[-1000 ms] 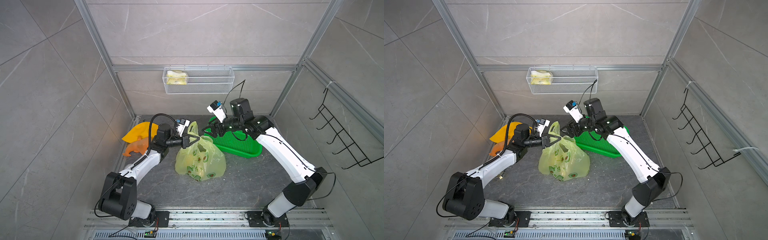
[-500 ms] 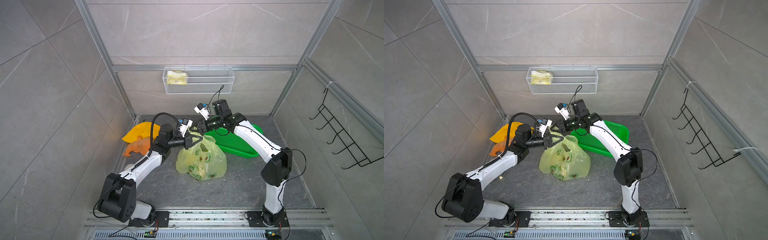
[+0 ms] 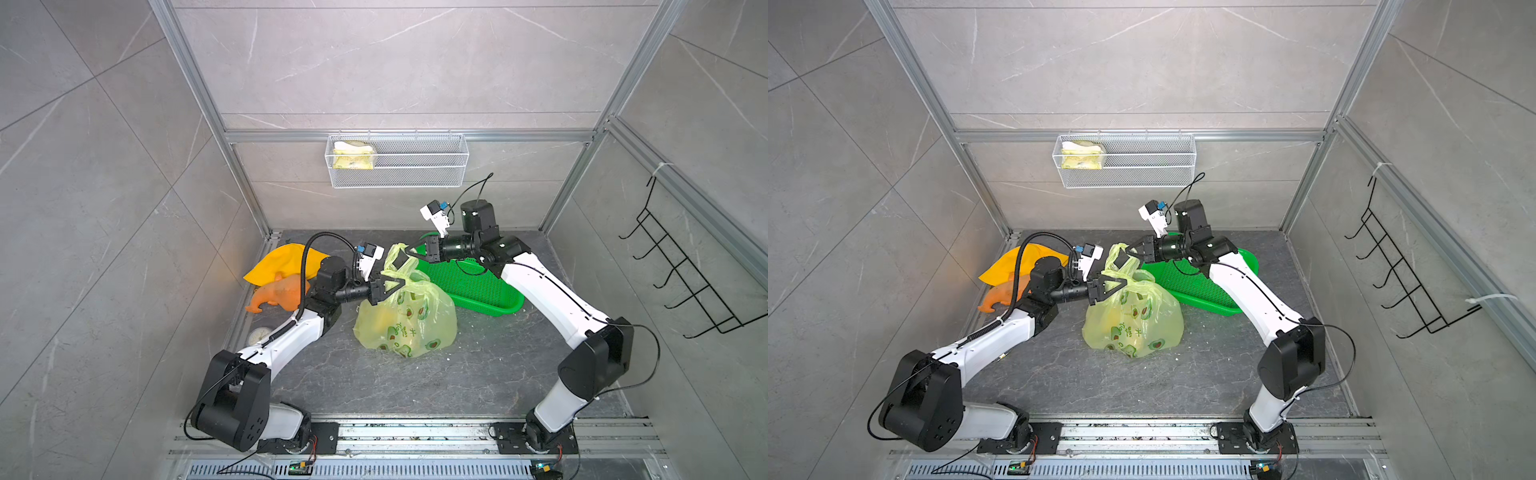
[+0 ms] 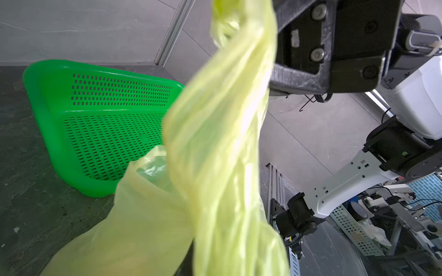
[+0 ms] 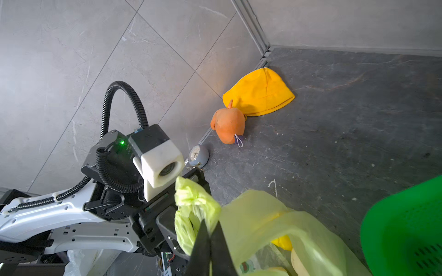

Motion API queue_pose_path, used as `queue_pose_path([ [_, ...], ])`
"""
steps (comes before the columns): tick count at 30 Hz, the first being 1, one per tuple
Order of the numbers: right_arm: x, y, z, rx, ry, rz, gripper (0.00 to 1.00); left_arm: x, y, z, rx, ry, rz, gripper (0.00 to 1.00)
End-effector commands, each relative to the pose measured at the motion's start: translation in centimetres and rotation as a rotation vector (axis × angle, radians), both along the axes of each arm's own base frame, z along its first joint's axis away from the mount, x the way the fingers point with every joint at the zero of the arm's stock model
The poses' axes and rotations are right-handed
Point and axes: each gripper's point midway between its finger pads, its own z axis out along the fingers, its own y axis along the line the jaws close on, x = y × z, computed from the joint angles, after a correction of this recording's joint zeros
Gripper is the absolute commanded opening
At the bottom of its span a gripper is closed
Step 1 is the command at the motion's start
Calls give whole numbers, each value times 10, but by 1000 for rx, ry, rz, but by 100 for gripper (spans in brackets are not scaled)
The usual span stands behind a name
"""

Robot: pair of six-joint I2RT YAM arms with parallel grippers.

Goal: Place the pears into plastic bags & tie knots
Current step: Tie the plastic bag at the center of the board.

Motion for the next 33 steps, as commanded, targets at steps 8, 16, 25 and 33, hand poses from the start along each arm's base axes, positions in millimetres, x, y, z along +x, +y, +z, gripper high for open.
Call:
queue_pose_path([
  [8, 2, -18, 18, 2, -126, -89, 51, 5, -4, 11, -49, -26, -9, 0],
  [16, 20, -7, 12, -20, -108, -44, 90, 2, -8, 14, -45, -26, -49, 0],
  [25, 35, 34, 3, 34, 2, 107, 25, 6, -11, 16, -50, -20, -53, 0],
  [33, 34, -17, 76, 67, -178, -81, 0, 7, -3, 2, -27, 3, 18, 0],
])
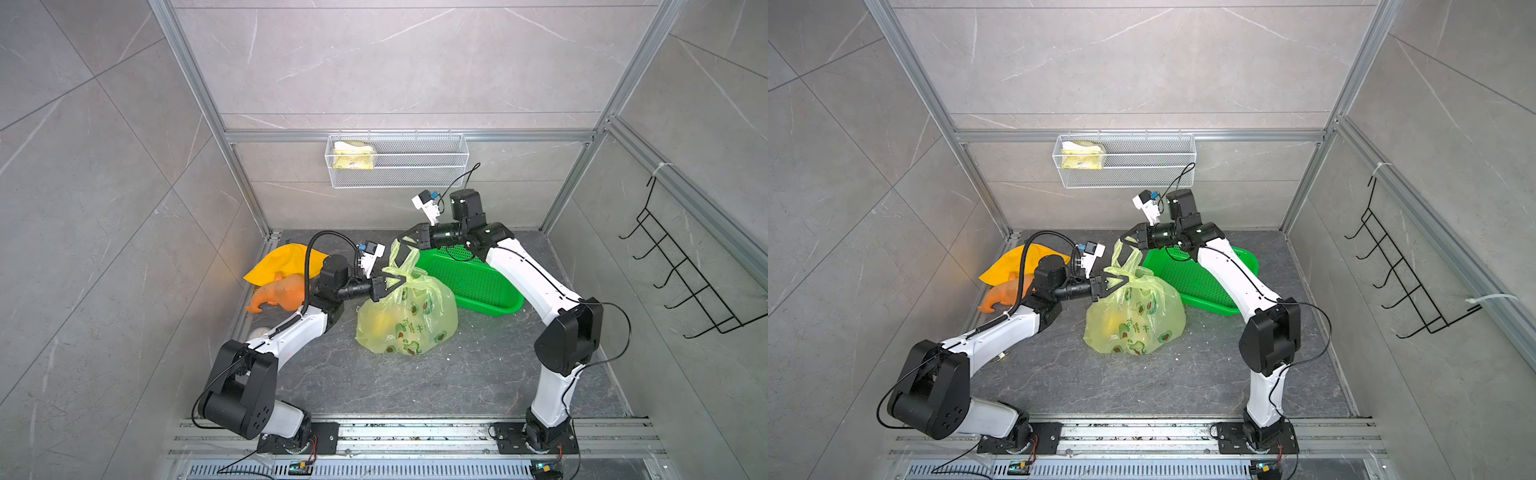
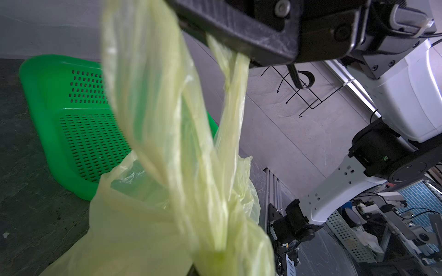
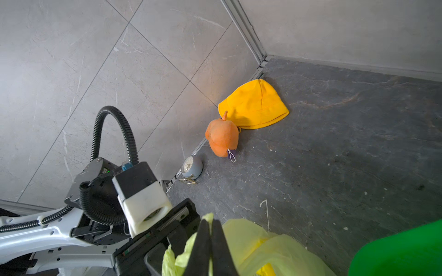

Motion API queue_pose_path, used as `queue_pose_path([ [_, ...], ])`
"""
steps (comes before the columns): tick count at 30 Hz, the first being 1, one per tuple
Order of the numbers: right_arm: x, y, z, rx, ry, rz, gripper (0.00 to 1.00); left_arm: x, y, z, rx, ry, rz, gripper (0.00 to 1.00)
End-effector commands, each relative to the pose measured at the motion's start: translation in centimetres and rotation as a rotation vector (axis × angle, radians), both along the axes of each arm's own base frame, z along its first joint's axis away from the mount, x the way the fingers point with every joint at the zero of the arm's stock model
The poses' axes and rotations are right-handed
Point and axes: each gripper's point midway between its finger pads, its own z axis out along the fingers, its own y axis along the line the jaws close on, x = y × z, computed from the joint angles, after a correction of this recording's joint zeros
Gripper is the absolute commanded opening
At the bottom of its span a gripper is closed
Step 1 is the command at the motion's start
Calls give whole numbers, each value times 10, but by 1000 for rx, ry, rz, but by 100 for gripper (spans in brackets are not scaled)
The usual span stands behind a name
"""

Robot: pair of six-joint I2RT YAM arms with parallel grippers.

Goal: Place the pears into plastic bags & tie knots
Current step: Tie the plastic bag at the center of the board.

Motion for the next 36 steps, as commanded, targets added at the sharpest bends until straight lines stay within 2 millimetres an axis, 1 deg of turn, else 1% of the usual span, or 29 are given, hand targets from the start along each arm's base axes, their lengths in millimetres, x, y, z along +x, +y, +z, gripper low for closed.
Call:
queue_pose_path([
  [1, -15, -36, 78, 57, -180, -114, 0, -5, 3, 6, -10, -23, 20, 0],
  [3, -24, -46, 87, 54, -214, -156, 0, -4, 5, 5, -12, -24, 33, 0],
  [5, -29, -56, 87, 41, -222, -205, 0, -2, 5, 5, -18, -27, 43, 0],
  [6, -32, -61, 84, 28, -223, -233, 0, -2, 5, 7, -24, -32, 47, 0],
  [8, -37, -72, 68, -9, -212, -302, 0, 0, 6, 11, -37, -43, 60, 0],
  [10, -51, -77, 55, -43, -204, -329, 0, 6, 8, 12, -41, -38, 97, 0],
  [12, -76, -73, 43, -82, -211, -308, 0, 16, 10, 12, -40, -18, 149, 0],
  [13, -90, -67, 35, -106, -205, -284, 0, 20, 11, 11, -43, -9, 168, 0],
  [16, -127, -51, 6, -164, -157, -209, 0, 29, 12, 11, -50, 17, 205, 0],
  [17, -138, -46, -7, -182, -133, -190, 0, 31, 11, 11, -52, 25, 210, 0],
  [19, -156, -39, -27, -200, -92, -159, 0, 36, 12, 12, -53, 34, 228, 0],
  [21, -169, -36, -58, -243, -38, -145, 0, 39, 13, 13, -58, 35, 239, 0],
  [24, -162, -44, -103, -316, 6, -200, 0, 42, 14, 17, -71, 38, 244, 0],
  [26, -147, -47, -138, -391, 27, -254, 0, 41, 13, 20, -87, 36, 235, 0],
  [28, -130, -47, -160, -433, 43, -288, 0, 38, 12, 24, -105, 28, 215, 0],
  [30, -115, -41, -173, -433, 59, -304, 0, 33, 11, 27, -118, 19, 191, 0],
  [32, -107, -36, -180, -441, 74, -306, 0, 26, 10, 28, -122, 15, 164, 0],
  [33, -105, -35, -181, -442, 79, -310, 0, 22, 9, 28, -122, 14, 140, 0],
  [36, -103, -35, -174, -416, 66, -319, 0, 10, 4, 23, -112, 32, 65, 0],
])
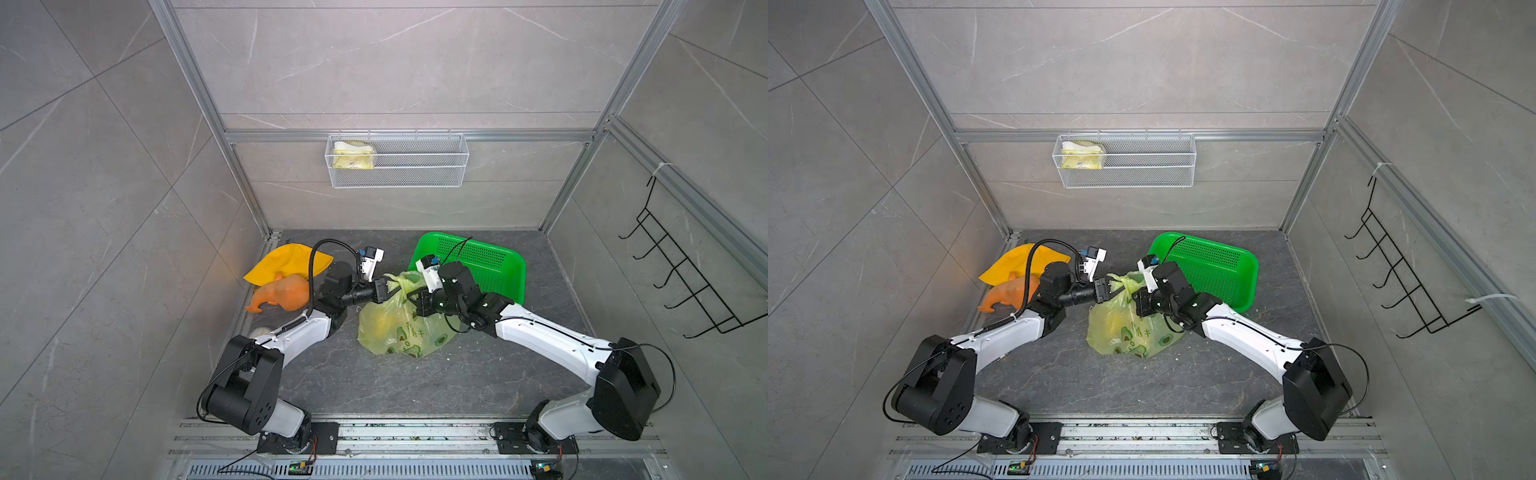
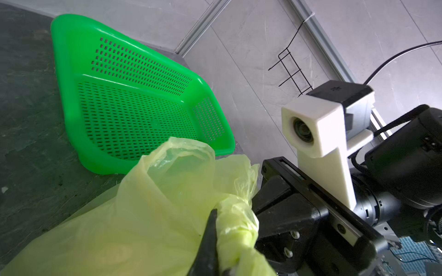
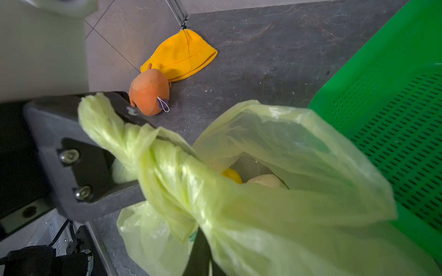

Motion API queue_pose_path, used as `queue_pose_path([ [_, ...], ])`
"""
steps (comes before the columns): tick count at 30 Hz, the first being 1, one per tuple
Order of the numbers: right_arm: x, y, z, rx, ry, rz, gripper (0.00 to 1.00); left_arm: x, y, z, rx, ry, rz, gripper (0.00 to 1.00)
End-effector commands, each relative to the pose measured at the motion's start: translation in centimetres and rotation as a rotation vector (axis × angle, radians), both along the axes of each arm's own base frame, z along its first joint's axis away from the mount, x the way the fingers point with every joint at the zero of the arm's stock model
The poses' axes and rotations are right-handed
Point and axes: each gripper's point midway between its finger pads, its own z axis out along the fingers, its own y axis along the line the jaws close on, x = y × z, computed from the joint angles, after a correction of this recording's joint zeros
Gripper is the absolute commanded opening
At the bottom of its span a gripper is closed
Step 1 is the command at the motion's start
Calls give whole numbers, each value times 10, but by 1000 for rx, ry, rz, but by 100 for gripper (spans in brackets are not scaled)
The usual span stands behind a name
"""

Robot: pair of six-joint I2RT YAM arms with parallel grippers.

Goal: Place the pears into plastic bags & tie knots
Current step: Tie the plastic bag at the center of the board.

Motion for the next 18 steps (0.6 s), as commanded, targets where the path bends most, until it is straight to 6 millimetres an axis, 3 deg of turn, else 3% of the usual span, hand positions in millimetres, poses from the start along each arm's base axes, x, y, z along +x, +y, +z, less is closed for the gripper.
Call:
queue_pose_path([
  [1, -9, -18, -30, -88, 97, -37, 0, -3, 2, 49, -90, -156, -51, 0],
  [3, -11, -17, -24, -68, 81, -20, 0, -8, -1, 42, -88, -129, -90, 1],
  [7, -18, -12, -12, -24, 51, 33, 0, -14, -4, 34, -97, -100, -138, 23],
  [10, -20, -12, -8, -19, 38, 41, 0, -20, -5, 31, -97, -86, -166, 34],
  [18, -18, -20, -11, -54, 42, 28, 0, -36, -3, 34, -85, -89, -229, 45],
])
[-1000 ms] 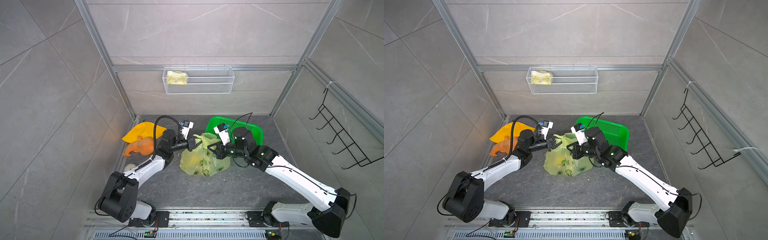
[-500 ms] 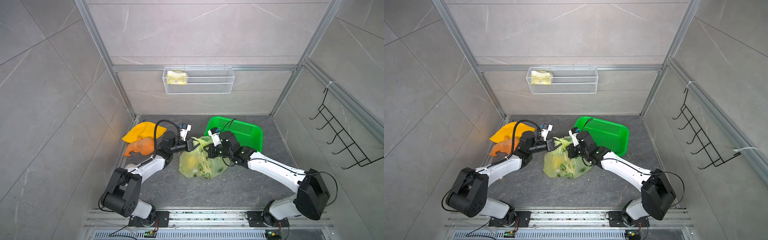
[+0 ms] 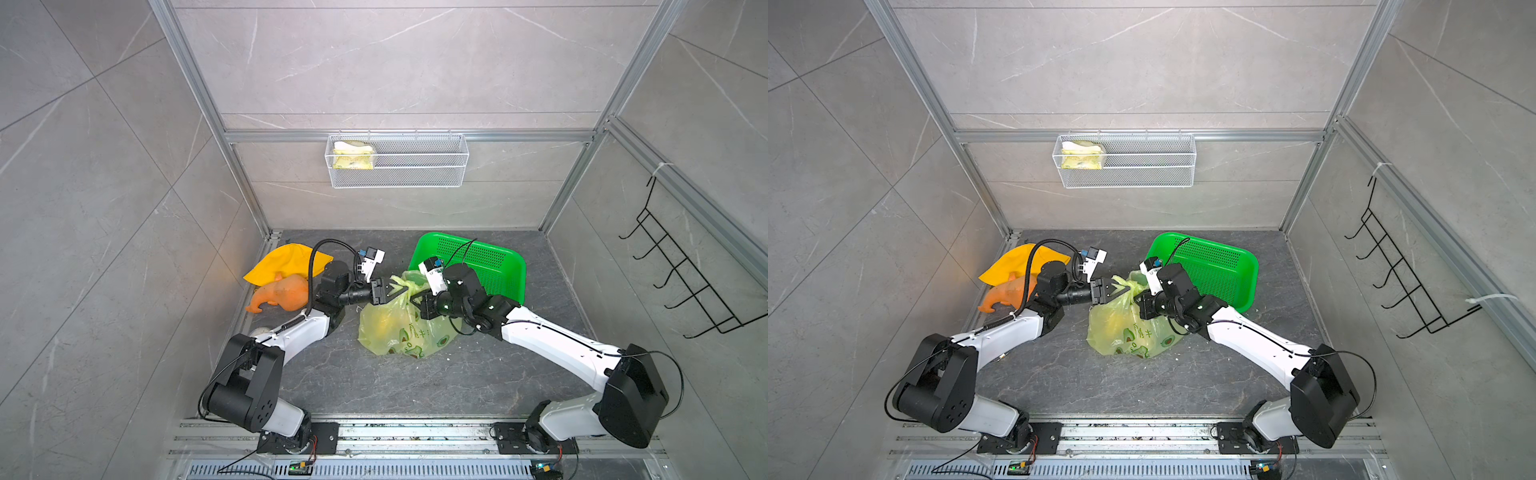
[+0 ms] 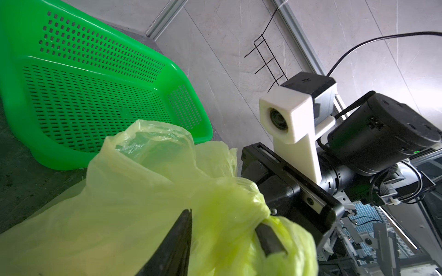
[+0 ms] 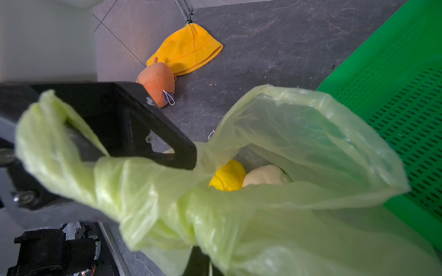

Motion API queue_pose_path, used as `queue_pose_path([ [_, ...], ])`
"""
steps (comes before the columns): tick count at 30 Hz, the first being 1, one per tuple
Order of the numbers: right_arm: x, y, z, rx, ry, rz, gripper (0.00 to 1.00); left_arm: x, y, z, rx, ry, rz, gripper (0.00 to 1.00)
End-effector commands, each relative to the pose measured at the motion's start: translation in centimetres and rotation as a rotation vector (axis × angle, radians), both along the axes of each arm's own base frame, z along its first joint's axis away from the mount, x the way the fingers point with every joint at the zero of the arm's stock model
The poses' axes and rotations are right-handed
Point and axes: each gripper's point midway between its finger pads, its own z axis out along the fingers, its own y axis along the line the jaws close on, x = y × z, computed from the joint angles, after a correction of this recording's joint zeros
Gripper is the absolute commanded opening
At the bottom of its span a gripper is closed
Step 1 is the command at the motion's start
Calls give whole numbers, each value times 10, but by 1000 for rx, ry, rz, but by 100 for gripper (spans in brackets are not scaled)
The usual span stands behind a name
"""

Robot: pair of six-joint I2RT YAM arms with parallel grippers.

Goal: Place the pears into plastic bags & tie knots
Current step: Tie the plastic bag at the center of the board.

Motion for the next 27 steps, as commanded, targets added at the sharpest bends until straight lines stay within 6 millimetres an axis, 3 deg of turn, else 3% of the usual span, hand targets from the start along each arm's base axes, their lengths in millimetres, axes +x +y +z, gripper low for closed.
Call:
queue_pose_path([
  [1, -6, -14, -17, -69, 37, -11, 0, -16, 1, 26, -40, -98, -75, 46],
  [9, -7, -25, -23, -94, 49, -30, 0, -14, 1, 31, -32, -114, -55, 53],
  [16, -7, -23, -26, -87, 57, -27, 0, -12, -21, 19, 58, -113, -95, 57],
  [27, -6, -23, -31, -88, 64, -28, 0, -16, -28, -29, 270, -57, -126, 60],
])
